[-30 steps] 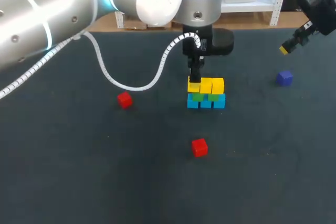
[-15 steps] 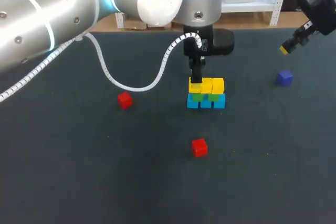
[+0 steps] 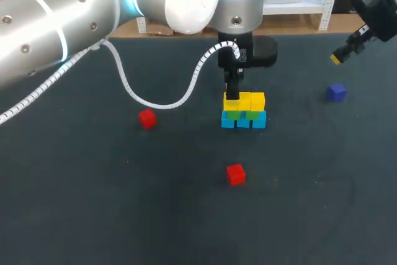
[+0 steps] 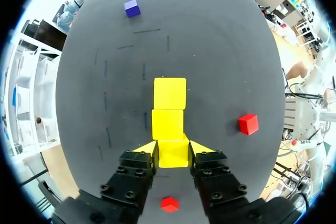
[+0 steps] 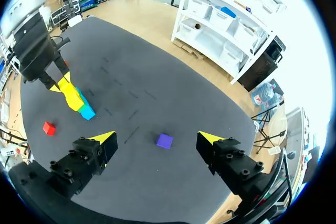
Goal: Place the blue cubes, place green cubes on the blue cubes, place the yellow cubes on the green cubes, then place the red cubes on the yellow cubes, and place purple cube on the red cubes.
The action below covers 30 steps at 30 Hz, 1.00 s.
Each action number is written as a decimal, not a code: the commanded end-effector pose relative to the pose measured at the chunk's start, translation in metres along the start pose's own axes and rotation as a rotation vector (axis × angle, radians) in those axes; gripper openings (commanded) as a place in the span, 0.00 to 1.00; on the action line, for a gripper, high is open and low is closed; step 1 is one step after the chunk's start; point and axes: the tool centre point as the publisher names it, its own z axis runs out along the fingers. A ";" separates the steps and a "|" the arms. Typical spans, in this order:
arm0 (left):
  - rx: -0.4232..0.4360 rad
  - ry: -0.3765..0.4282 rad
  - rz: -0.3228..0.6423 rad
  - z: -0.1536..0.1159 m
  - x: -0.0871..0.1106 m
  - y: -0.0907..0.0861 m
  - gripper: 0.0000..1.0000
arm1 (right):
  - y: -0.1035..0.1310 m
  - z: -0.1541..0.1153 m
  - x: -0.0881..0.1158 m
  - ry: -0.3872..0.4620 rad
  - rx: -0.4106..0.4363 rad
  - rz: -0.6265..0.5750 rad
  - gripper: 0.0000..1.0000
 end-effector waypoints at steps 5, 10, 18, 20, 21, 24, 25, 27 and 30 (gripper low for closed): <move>-0.005 0.008 -0.001 0.003 -0.001 0.004 0.00 | -0.001 0.001 0.000 -0.001 -0.001 -0.001 1.00; -0.002 0.008 0.002 0.002 -0.001 0.002 0.00 | -0.001 0.001 0.000 -0.001 -0.001 -0.001 1.00; 0.001 0.007 0.004 0.003 0.000 0.002 1.00 | -0.001 0.001 0.000 -0.001 -0.001 -0.001 1.00; -0.007 0.011 0.001 0.002 -0.001 0.002 1.00 | -0.001 0.001 0.000 -0.001 -0.001 -0.001 1.00; 0.000 0.007 -0.001 0.002 0.000 0.002 1.00 | -0.001 0.001 0.000 -0.001 -0.001 -0.001 1.00; 0.004 0.002 -0.005 0.000 0.000 0.000 1.00 | -0.001 0.001 0.000 -0.001 -0.001 -0.001 1.00; 0.004 0.001 -0.006 0.000 0.000 0.000 1.00 | -0.001 0.001 0.000 -0.001 -0.001 -0.001 1.00; 0.001 0.001 -0.007 0.000 0.001 0.001 1.00 | -0.001 0.001 0.000 -0.001 -0.001 -0.001 1.00; -0.028 0.002 -0.010 -0.003 0.004 0.000 1.00 | -0.001 0.001 0.000 -0.001 -0.001 -0.001 1.00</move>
